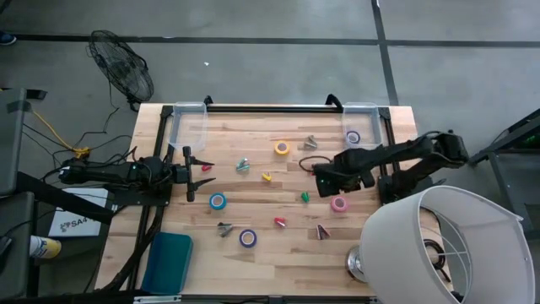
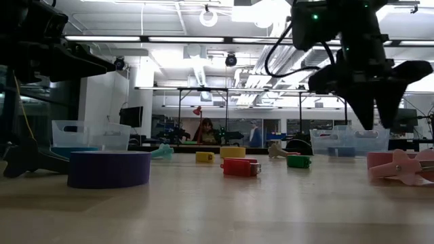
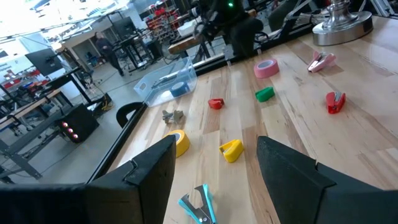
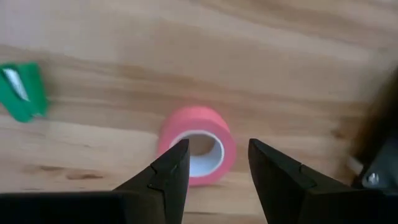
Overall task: Pick and place Stapler, Stapler remover, tape
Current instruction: Put the pink tape into the right transparent bin
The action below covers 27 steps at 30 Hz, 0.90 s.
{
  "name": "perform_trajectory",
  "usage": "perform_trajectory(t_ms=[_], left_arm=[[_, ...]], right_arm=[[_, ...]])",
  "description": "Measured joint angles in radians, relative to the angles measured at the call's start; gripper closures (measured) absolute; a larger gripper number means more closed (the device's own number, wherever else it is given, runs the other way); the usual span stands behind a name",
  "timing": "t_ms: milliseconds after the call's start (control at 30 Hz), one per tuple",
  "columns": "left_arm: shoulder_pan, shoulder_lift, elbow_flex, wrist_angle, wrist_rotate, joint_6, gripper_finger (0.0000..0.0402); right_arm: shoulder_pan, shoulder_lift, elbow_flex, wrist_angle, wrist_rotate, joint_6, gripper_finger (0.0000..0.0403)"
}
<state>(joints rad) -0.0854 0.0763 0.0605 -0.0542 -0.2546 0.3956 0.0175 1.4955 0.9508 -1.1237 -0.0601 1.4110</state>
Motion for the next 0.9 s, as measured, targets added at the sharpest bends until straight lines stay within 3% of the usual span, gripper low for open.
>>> perform_trajectory(t_ms=[400, 667, 900], left_arm=[[0.0, 0.0, 0.0, 0.0, 0.0, 0.0, 0.0181], [0.0, 0.0, 0.0, 0.0, 0.0, 0.0, 0.0181], [0.0, 0.0, 0.0, 0.0, 0.0, 0.0, 0.0181]], right_arm=[[0.08, 0.063, -0.004, -0.076, -0.061, 0.068, 0.0247], [0.076, 0.061, -0.124, 0.122, -0.13, 0.082, 0.0246], [0.075, 0.06, -0.128, 0.127, -0.105, 0.093, 0.0246]])
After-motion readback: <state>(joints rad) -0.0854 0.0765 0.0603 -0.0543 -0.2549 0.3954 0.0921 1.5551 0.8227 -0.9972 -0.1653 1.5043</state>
